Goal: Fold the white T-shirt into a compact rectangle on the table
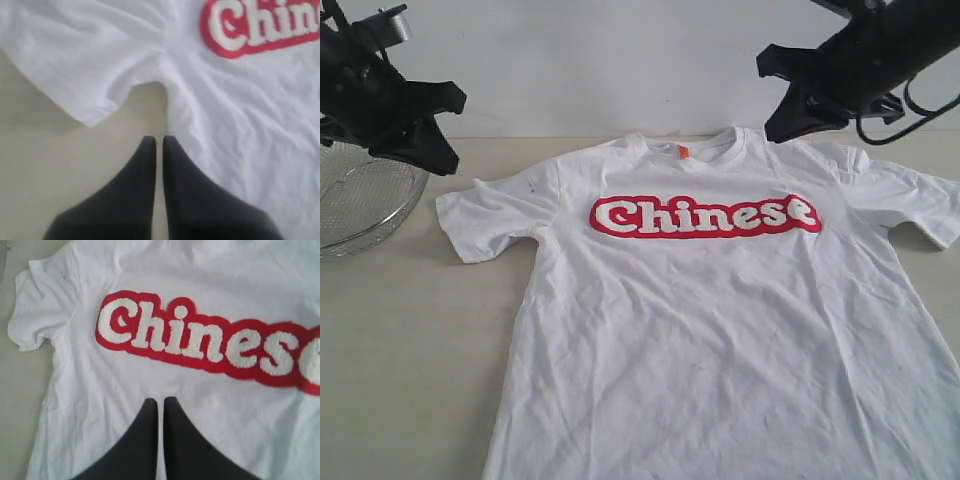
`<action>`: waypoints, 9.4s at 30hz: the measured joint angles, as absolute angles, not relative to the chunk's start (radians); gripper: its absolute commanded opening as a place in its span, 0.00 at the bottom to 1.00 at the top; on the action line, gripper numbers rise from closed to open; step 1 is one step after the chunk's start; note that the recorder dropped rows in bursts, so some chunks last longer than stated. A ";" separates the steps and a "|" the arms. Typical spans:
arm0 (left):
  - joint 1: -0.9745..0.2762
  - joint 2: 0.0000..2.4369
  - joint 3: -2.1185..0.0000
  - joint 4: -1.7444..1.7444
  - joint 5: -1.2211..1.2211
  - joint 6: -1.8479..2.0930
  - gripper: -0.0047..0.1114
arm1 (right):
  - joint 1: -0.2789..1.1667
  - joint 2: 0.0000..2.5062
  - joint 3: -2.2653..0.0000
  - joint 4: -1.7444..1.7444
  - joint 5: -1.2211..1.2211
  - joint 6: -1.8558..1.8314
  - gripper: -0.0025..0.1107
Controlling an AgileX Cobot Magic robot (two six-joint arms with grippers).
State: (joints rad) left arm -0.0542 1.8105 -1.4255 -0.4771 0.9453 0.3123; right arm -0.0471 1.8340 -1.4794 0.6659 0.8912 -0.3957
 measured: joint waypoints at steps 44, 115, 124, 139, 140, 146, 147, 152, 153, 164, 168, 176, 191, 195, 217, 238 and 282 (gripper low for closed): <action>-0.448 1.291 -0.643 -0.888 0.651 0.517 0.08 | -0.497 1.852 -0.851 1.632 0.585 -0.733 0.48; -0.448 1.291 -0.643 -0.984 0.599 0.630 0.08 | -0.457 2.123 -1.254 1.748 0.585 -0.996 0.02; -0.448 1.291 -0.643 -0.984 0.598 0.632 0.08 | -0.274 2.123 -1.254 1.677 0.601 -1.040 0.02; -0.448 1.291 -0.643 -0.984 0.600 0.642 0.08 | -0.129 2.123 -1.254 1.303 0.452 -0.875 0.02; -0.448 1.291 -0.643 -0.984 0.600 0.642 0.08 | -0.129 2.123 -1.254 1.282 0.446 -0.861 0.02; -0.448 1.291 -0.643 -0.984 0.617 0.648 0.08 | -0.129 2.123 -1.254 1.187 0.374 -0.794 0.02; -0.448 1.291 -0.643 -0.984 0.619 0.648 0.08 | -0.129 2.123 -1.254 1.172 0.363 -0.783 0.02; -0.448 1.291 -0.643 -0.984 0.619 0.656 0.08 | -0.129 2.123 -1.254 1.119 0.347 -0.766 0.30; -0.448 1.291 -0.643 -0.984 0.619 0.658 0.08 | -0.129 2.123 -1.254 1.112 0.347 -0.766 0.45; -0.448 1.291 -0.643 -0.984 0.621 0.666 0.08 | -0.129 2.044 -1.254 1.087 0.377 -0.770 0.48; -0.448 1.291 -0.643 -0.984 0.621 0.666 0.08 | -0.129 1.972 -1.254 1.037 0.343 -0.765 0.48; -0.448 1.291 -0.643 -0.984 0.621 0.666 0.08 | -0.129 1.960 -1.254 0.642 0.303 -0.432 0.48; -0.448 1.291 -0.643 -0.984 0.621 0.666 0.08 | -0.129 2.047 -1.254 0.358 0.321 -0.224 0.47; -0.448 1.291 -0.643 -0.984 0.621 0.666 0.08 | -0.129 2.056 -1.254 0.357 0.306 -0.218 0.39; -0.448 1.291 -0.643 -0.984 0.621 0.666 0.08 | -0.129 2.082 -1.254 0.336 0.297 -0.189 0.46; -0.448 1.291 -0.643 -0.984 0.627 0.666 0.08 | -0.129 2.097 -1.254 0.313 0.279 -0.171 0.09; -0.448 1.291 -0.643 -0.984 0.627 0.675 0.08 | -0.207 2.031 -1.374 0.286 0.266 -0.120 0.02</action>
